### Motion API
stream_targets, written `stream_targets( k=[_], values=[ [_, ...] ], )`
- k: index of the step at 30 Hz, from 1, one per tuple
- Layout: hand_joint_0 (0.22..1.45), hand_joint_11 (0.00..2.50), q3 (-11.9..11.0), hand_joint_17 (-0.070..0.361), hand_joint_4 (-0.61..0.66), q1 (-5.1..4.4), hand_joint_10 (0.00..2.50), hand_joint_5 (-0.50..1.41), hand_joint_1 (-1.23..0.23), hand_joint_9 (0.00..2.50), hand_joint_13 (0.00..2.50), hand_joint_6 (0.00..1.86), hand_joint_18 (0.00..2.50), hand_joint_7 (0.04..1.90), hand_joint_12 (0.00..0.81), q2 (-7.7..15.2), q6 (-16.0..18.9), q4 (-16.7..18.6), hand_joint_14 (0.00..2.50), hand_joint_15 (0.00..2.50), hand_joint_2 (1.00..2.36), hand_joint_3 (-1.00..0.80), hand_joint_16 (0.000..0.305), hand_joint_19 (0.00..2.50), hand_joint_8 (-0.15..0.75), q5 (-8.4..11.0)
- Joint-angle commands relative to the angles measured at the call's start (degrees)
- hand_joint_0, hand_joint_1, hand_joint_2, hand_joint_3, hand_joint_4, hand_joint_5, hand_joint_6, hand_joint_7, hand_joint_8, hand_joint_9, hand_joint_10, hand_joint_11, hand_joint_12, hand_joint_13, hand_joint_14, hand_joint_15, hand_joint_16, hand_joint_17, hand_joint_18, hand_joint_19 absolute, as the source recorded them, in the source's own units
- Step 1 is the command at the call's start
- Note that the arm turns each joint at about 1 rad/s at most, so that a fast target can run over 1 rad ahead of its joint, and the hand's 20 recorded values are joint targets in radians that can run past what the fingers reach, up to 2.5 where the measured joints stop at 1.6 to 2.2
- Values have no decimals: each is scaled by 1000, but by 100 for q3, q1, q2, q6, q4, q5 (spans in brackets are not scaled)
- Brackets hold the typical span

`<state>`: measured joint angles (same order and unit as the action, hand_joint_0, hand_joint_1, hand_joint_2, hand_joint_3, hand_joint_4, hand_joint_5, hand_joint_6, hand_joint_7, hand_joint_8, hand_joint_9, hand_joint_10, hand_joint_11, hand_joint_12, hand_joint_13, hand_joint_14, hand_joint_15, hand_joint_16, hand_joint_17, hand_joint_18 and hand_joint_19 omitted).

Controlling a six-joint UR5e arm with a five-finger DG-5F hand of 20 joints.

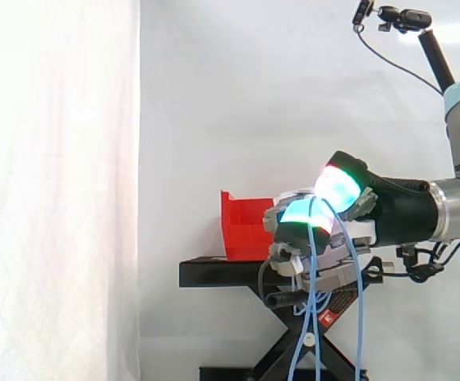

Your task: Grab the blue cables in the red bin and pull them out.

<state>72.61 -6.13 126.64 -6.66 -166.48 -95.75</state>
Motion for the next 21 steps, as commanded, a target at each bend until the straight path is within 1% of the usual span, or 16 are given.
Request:
stream_targets(
  k=[1,4,13,21],
  values=[
    [716,781,-1,105,185,6,27,955,-765,1149,1220,5,1382,880,323,-8,-15,19,1690,1404,1000,-1000,47,1820,283,-14],
    [711,782,-1,106,190,6,26,953,-751,1152,1219,5,1384,872,323,1,-15,19,1696,1372,1000,-1000,47,1809,283,-14],
    [703,782,-1,109,204,6,26,935,-732,1154,1222,9,1386,821,332,1,-15,19,1686,1383,1000,-1000,49,1803,287,-14],
    [716,775,-1,107,204,6,27,924,-754,1151,1221,10,1376,801,320,1,-15,19,1677,1380,1000,-1000,47,1807,285,-14]
  ],
)
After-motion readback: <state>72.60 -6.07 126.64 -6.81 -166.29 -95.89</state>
